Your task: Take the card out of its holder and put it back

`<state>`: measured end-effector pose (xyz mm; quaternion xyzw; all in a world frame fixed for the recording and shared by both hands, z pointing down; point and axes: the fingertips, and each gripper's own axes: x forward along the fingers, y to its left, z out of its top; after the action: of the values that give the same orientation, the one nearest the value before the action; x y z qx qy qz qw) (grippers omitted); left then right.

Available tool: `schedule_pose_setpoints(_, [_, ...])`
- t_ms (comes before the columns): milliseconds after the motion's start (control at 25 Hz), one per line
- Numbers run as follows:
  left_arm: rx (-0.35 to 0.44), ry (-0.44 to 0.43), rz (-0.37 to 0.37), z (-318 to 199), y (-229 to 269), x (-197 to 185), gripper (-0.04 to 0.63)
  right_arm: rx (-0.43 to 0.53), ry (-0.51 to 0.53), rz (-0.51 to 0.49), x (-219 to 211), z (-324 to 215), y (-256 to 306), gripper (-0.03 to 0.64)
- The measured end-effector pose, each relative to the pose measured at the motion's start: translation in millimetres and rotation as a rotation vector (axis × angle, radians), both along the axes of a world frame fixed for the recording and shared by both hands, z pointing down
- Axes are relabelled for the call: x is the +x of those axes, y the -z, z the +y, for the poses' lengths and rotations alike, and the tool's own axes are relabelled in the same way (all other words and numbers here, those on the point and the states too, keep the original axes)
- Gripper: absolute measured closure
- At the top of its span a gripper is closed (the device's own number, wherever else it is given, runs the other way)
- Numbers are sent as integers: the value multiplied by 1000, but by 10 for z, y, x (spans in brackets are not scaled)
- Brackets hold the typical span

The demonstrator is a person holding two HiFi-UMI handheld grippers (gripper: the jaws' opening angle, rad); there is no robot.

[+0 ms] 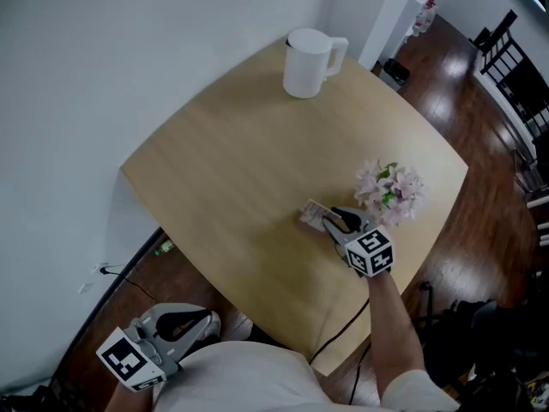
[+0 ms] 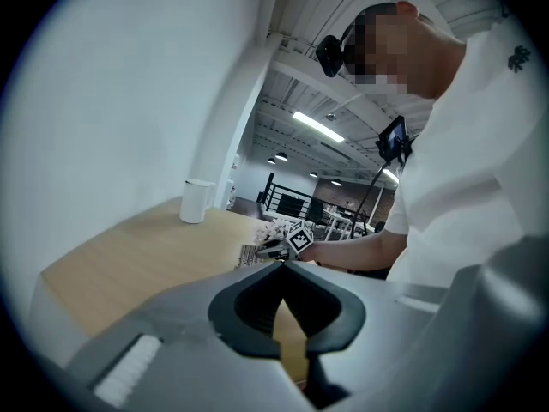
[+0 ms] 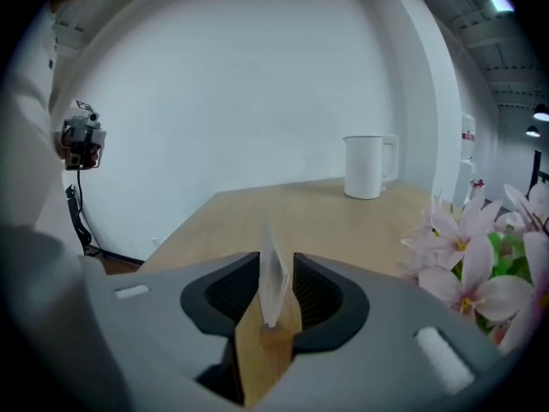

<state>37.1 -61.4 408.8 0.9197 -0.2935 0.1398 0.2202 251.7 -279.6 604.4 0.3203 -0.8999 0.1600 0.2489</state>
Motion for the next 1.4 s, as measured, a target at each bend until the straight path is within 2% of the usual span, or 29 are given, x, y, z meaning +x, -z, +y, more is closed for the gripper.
schedule_pose_setpoints(120, [-13, 19, -5, 29, -26, -43, 591, -3, 12, -10, -43, 22, 4, 559])
schedule_pose_setpoints(280, [-16, 31, -5, 61, -52, -73, 591, -5, 33, -18, -85, 50, 13, 581])
schedule_pose_setpoints(640, [-4, 36, 6, 130, -41, -181, 591, 30, 8, -38, -131, 57, 228, 595])
schedule_pose_setpoints(1080, [46, 13, 37, 261, 24, -434, 591, 157, -47, -19, -146, 148, 848, 595])
schedule_pose_setpoints(1240, [73, 1, 48, 357, 46, -578, 591, 194, -48, -10, -279, 336, 1098, 595])
schedule_pose_setpoints(1400, [99, -9, 58, 520, 89, -793, 591, 222, -21, -10, -596, 698, 1361, 595])
